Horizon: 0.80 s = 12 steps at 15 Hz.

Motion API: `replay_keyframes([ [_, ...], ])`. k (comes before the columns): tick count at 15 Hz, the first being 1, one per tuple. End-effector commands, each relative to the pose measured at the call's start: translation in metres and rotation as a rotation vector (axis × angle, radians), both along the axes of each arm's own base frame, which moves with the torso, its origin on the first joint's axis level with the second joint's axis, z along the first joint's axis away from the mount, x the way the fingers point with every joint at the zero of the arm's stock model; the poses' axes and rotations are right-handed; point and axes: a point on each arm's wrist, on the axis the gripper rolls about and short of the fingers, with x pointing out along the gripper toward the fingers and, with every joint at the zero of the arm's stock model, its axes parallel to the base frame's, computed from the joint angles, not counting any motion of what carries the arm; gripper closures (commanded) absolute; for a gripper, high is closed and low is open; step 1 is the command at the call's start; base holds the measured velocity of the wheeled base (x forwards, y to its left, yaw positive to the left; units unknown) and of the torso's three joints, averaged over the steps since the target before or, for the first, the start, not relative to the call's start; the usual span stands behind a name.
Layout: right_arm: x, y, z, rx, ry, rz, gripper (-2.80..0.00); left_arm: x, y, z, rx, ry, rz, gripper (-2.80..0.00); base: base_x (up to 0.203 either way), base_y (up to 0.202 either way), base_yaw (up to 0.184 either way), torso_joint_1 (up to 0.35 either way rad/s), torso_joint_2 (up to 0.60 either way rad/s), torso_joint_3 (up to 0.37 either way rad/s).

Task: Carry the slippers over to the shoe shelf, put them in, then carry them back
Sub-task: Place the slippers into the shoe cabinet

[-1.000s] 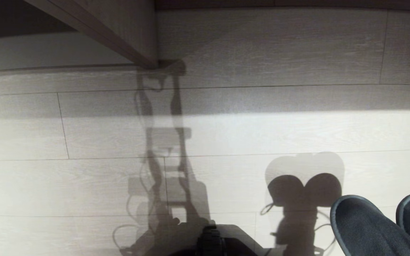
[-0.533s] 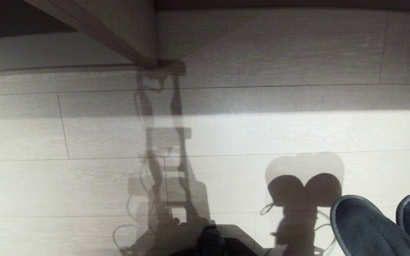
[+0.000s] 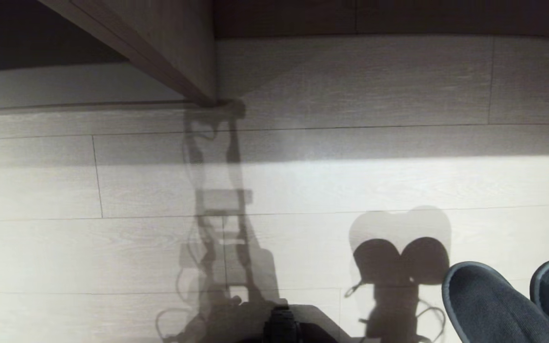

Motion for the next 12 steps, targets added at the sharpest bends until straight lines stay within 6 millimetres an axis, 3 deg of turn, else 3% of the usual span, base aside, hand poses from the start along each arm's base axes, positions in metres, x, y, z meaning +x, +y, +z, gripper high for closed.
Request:
replay_keyframes([
  [1, 0.0002, 0.0, 0.0001, -0.002, 0.003, 0.001, 0.0, 0.0, 0.0, 0.0001, 0.0, -0.001, 0.001, 0.0, 0.0, 0.0, 0.0, 0.001, 0.0, 0.203],
  [12, 0.0003, 0.0, -0.0004, -0.002, 0.004, 0.001, 0.0, 0.0, 0.0, 0.0001, 0.003, -0.001, 0.001, 0.0, 0.0, 0.0, 0.0, 0.001, 0.0, 0.203],
])
